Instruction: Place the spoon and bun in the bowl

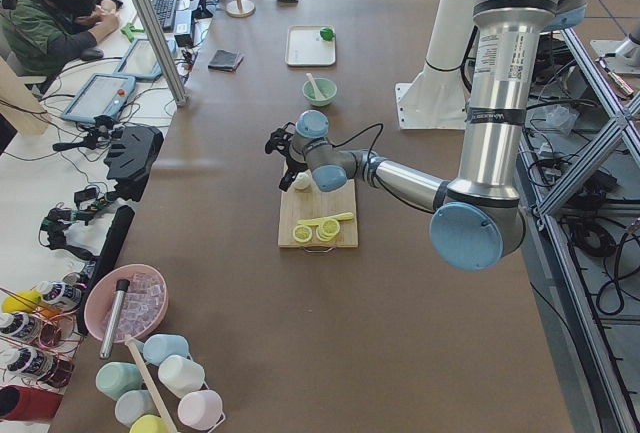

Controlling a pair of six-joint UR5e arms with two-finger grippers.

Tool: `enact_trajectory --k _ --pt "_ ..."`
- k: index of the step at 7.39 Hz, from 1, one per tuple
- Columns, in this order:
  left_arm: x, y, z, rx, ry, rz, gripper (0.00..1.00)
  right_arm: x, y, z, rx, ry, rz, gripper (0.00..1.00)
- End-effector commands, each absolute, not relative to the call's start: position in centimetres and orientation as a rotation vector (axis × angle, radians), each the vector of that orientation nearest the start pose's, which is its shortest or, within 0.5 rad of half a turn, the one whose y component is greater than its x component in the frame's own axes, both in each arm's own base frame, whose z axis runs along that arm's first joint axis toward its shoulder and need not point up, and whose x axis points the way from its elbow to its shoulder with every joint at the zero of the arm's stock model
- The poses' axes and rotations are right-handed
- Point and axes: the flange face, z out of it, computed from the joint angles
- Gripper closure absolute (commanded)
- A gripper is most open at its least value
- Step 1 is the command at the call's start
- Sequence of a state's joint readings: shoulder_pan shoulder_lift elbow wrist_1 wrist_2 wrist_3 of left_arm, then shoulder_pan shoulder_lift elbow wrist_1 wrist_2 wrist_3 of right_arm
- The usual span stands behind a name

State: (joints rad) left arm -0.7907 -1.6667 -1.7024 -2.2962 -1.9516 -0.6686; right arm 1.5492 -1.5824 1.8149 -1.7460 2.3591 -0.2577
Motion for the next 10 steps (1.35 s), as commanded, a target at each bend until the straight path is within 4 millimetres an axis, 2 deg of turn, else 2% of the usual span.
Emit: enact_trajectory --k 1,4,6,9,10 --pt "35.2 -44.8 46.0 0.469 0.897 0.273 0.23 5.8 -47.9 56.7 0.145 -0.779 -0.277 0.00" --pt "35.1 -44.8 46.7 0.485 0.868 0.263 0.62 5.8 -48.1 56.5 0.146 -0.779 -0.274 0.00" --pt "34.9 -44.9 46.5 0.492 0.867 0.261 1.00 5.8 -48.1 56.4 0.148 -0.779 -0.275 0.00" --pt "34.3 -44.7 41.1 0.553 0.940 0.247 1.00 5.8 -48.0 56.6 0.144 -0.781 -0.273 0.00" --pt "35.6 -45.4 38.0 0.543 1.001 0.175 1.00 5.8 -47.8 56.9 0.140 -0.776 -0.274 0.00"
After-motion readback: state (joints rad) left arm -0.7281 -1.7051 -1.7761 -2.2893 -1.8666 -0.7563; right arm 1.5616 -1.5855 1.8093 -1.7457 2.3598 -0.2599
